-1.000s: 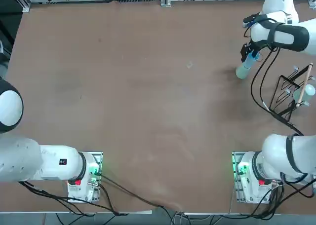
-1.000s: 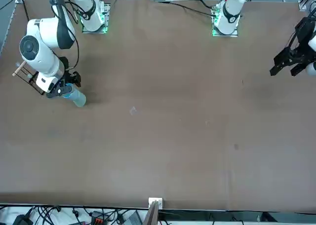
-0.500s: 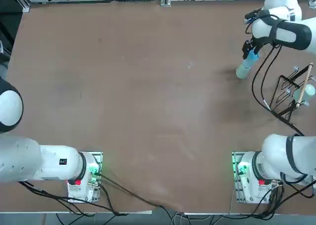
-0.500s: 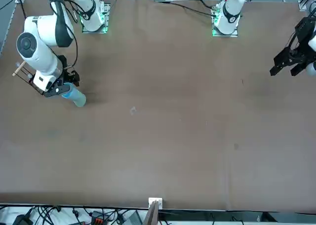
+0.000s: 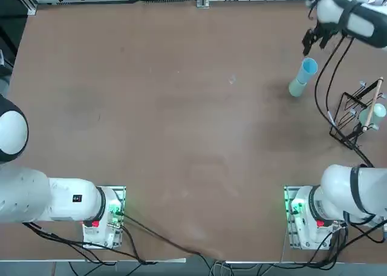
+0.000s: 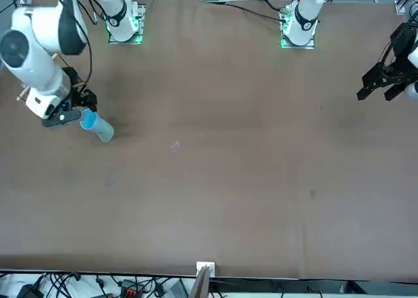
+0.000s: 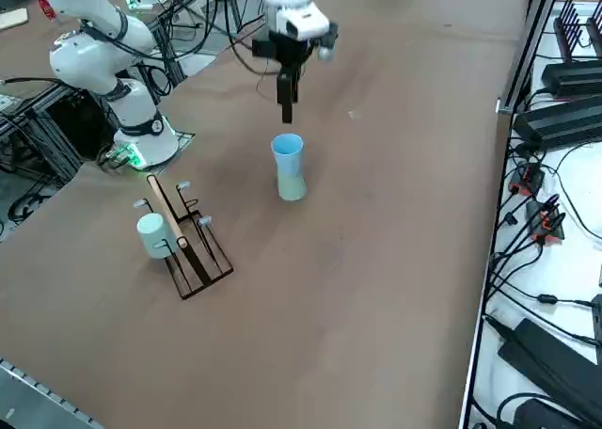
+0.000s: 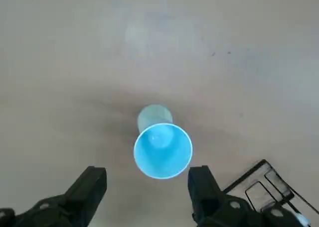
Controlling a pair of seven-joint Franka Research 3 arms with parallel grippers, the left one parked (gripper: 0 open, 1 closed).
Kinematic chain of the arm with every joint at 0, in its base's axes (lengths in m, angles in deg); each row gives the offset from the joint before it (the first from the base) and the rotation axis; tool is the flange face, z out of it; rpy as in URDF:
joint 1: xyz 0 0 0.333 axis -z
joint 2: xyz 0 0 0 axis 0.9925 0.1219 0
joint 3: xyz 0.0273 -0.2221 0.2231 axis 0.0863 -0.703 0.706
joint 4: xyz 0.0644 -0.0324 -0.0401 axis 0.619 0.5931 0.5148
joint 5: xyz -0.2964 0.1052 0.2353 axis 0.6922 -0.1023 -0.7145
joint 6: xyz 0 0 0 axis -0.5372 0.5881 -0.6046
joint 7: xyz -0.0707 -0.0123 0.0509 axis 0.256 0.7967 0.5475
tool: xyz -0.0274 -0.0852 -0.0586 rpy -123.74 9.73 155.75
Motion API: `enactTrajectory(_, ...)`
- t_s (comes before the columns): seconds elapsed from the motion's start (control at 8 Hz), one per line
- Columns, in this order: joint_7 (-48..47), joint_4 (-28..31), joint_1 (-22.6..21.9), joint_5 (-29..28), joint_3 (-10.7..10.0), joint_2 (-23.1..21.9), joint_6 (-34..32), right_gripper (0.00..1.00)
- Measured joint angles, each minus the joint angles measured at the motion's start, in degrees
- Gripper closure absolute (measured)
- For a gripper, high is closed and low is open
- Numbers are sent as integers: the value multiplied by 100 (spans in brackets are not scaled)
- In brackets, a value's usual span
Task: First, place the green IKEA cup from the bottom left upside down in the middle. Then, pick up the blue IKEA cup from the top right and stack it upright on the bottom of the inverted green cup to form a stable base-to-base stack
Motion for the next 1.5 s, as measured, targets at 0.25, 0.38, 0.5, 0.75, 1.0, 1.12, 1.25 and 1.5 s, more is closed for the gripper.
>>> enactTrajectory(0.25, -6, -558, 14, -306, -34, -49, -451, 0)
enactTrajectory(0.38, -6, -782, 23, -438, -115, -54, -577, 0)
enactTrajectory(0.5, -6, -1055, 42, -591, -204, -54, -703, 0)
enactTrajectory(0.75, -43, -1511, 88, -812, -289, -51, -908, 0)
enactTrajectory(1.0, -358, -1764, 98, -840, -290, -42, -926, 0)
enactTrajectory(1.12, -501, -1874, 98, -841, -288, -40, -935, 0)
enactTrajectory(1.25, -577, -1993, 98, -842, -289, -39, -977, 0)
enactTrajectory(1.5, -636, -2213, 27, -843, -366, -39, -1187, 0)
